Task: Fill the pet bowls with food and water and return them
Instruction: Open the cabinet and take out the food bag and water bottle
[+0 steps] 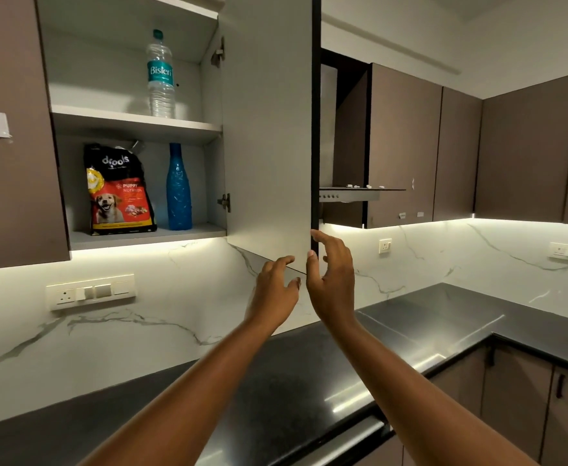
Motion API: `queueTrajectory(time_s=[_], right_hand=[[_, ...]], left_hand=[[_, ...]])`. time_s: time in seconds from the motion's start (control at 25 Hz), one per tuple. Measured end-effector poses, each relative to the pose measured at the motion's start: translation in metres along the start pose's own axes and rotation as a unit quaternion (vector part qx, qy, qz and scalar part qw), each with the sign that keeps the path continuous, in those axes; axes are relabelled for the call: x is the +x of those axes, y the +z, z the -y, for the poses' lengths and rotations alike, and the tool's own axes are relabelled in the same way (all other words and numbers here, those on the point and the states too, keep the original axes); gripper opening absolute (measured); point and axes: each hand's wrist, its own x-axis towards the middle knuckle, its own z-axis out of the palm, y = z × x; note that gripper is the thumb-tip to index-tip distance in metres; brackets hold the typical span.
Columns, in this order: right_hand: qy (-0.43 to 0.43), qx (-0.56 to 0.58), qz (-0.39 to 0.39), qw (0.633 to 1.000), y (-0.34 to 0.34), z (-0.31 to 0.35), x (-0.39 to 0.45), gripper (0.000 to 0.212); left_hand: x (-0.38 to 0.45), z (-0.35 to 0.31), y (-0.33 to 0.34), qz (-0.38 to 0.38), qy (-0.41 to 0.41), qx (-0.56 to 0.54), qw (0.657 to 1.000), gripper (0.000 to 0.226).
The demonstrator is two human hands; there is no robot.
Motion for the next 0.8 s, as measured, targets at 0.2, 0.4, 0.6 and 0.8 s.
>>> queueTrajectory(time_s=[0.2, 0.4, 0.6, 0.8], right_hand=[[-0.103, -0.039, 0.084, 0.990, 0.041, 0.034, -0.007, 0.039], [-0.132, -0.032, 0.121, 0.983, 0.128, 0.056, -0.009, 0.048], [-0.107, -0.039, 0.157, 0.981, 0.221, 0.064, 0.002, 0.059], [-0.062, -0.032, 0.183, 0.981, 0.307, 0.069, 0.018, 0.063]], left_hand=[[0.000, 0.038, -0.051, -0.073, 0.011, 0.069, 0.995, 0.048], [0.024, 0.092, -0.119, -0.126, -0.026, 0.169, 0.977, 0.066], [0.062, 0.152, -0.184, -0.141, -0.019, 0.256, 0.956, 0.072], [0.106, 0.217, -0.226, -0.167, -0.048, 0.178, 0.969, 0.068]])
